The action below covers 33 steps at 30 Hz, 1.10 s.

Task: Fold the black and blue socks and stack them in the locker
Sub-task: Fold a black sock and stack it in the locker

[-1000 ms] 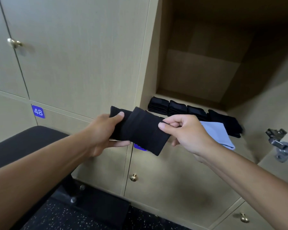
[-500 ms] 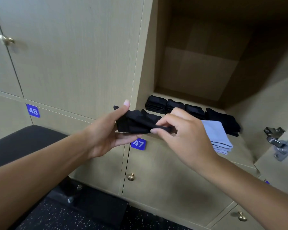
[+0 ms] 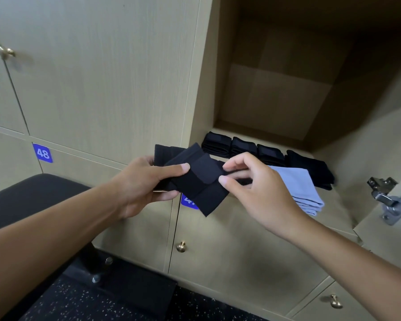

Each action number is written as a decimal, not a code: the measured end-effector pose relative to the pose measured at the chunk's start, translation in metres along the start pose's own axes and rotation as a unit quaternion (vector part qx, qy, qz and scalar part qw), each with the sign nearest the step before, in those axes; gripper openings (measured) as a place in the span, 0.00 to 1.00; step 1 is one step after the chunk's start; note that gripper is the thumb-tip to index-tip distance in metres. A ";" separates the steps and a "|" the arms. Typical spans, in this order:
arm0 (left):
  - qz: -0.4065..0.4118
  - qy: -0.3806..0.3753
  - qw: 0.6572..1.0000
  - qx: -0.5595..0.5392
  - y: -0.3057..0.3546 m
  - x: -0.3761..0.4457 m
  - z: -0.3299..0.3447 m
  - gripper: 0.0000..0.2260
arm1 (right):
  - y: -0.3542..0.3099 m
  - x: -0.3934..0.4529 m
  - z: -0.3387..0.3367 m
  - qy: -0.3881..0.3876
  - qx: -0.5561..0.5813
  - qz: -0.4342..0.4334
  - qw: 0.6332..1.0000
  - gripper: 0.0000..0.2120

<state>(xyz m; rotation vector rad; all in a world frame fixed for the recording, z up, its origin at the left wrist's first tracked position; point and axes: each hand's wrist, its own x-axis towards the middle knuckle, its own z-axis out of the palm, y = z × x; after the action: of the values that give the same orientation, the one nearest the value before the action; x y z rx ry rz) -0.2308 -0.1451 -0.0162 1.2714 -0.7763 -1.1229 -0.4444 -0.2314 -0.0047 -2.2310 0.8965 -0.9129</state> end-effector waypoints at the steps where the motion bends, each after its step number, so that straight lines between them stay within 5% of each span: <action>1: -0.001 0.000 1.000 0.010 -0.002 0.001 0.000 0.15 | 0.001 0.001 0.001 -0.009 0.037 0.034 0.999 0.07; 6: 0.000 0.017 1.000 0.020 -0.008 0.005 0.004 0.12 | 0.003 0.006 0.004 -0.013 0.117 0.131 0.984 0.10; 18: 0.023 0.022 0.999 0.038 -0.010 0.016 0.009 0.17 | 0.007 0.016 0.001 -0.076 0.109 0.150 0.980 0.08; 23: 0.037 0.076 0.995 0.043 -0.009 0.020 0.004 0.14 | 0.015 0.028 -0.014 -0.009 0.145 0.171 0.974 0.10; 33: 0.052 0.072 0.993 0.077 -0.014 0.023 -0.006 0.10 | 0.042 0.084 -0.026 0.090 0.251 0.229 0.936 0.18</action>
<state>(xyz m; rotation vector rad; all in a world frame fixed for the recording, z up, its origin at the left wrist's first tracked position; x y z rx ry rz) -0.2208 -0.1638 -0.0342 1.4080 -0.8221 -0.8898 -0.4336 -0.3269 0.0137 -1.4430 1.0633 -0.9903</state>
